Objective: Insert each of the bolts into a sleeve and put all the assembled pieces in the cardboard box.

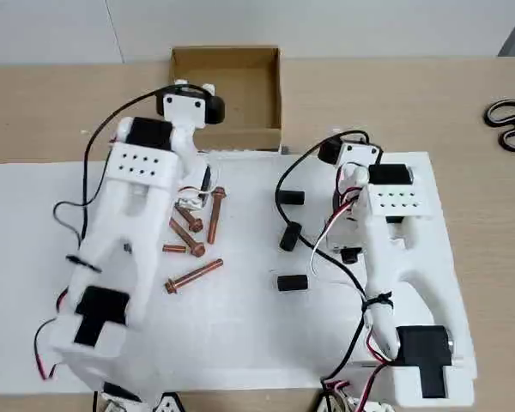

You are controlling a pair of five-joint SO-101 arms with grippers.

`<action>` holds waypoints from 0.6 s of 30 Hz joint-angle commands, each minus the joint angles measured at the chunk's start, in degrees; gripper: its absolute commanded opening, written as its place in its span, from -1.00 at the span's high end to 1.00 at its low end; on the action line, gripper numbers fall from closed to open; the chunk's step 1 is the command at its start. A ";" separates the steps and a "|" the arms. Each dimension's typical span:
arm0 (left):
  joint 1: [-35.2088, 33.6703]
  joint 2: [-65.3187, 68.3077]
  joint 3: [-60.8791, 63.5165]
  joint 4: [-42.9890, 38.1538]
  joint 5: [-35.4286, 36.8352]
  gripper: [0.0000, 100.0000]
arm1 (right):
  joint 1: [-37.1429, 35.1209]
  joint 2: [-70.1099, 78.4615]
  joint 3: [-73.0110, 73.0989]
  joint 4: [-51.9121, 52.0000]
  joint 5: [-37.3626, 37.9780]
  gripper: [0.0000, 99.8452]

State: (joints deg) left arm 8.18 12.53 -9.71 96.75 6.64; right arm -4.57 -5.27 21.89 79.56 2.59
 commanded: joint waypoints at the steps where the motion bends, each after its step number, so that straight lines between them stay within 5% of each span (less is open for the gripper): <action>1: 0.44 1.85 -2.59 -2.46 1.67 0.92 | 0.66 -2.42 0.97 -1.36 0.18 0.99; 18: 6.33 5.36 -2.59 -12.22 7.38 0.77 | 0.75 -2.15 1.58 -1.71 0.18 0.99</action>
State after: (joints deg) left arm 14.51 18.15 -9.71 86.29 13.41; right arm -4.48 -5.27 23.74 78.68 2.59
